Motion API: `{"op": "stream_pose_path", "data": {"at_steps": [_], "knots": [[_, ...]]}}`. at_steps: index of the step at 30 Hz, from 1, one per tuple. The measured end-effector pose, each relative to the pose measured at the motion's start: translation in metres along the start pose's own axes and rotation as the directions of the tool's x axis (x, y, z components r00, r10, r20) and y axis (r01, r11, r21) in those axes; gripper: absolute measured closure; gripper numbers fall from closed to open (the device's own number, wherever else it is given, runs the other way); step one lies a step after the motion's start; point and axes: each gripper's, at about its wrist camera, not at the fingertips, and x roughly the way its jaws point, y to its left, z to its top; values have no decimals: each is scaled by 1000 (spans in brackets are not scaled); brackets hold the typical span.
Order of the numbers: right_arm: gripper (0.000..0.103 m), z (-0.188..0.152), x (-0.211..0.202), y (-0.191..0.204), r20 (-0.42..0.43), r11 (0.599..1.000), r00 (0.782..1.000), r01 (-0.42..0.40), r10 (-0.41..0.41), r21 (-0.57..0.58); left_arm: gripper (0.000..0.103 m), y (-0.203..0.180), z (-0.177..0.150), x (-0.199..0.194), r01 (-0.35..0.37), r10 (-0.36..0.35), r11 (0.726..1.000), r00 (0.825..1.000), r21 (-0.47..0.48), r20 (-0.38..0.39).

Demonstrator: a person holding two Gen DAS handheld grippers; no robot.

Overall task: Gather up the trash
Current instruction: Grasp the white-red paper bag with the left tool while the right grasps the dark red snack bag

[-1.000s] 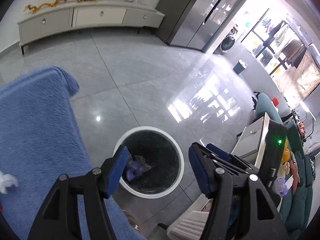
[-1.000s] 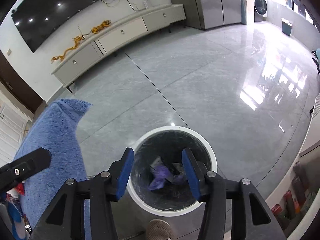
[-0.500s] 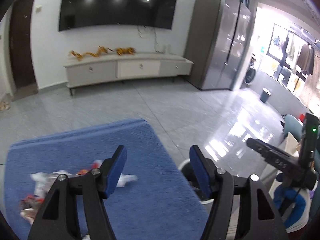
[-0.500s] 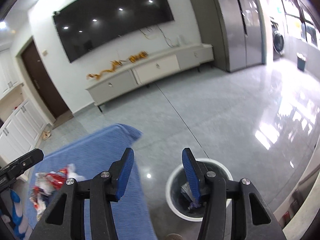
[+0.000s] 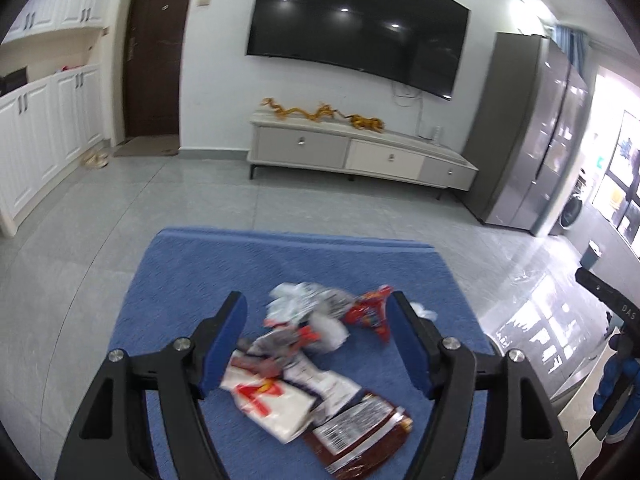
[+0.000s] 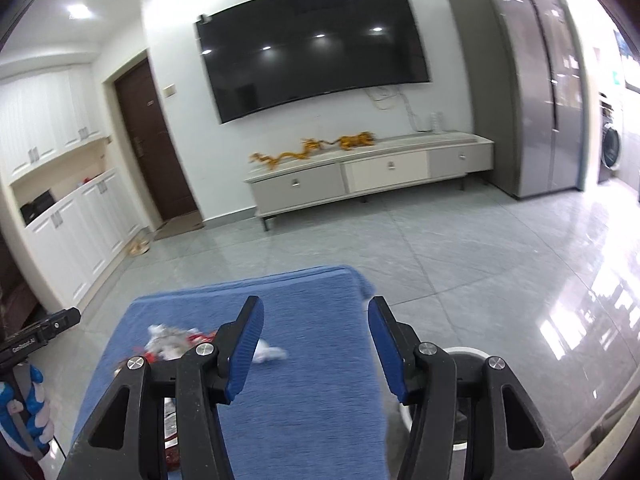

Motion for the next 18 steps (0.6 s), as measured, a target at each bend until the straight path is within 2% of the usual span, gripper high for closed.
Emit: {"op": "stream_pose_path", "data": {"at_steps": [7,9,14,18], "knots": [[48,-18,23,44,-73,989,989,-133,128,-70,32,69,-44,14,-21,7,990,995,-139,-99],[47,-26,33,53,-111,977,976,-199,189,-82,32,78,-54,21,-22,1,986,992,-168,-124],[46,-45,56,67,-213,949,938,-300,275,-96,32,89,-81,51,2,-58,967,976,-255,-212],[45,-66,77,75,-298,933,903,-348,308,-93,32,84,-100,79,18,-108,954,952,-298,-286]]}}
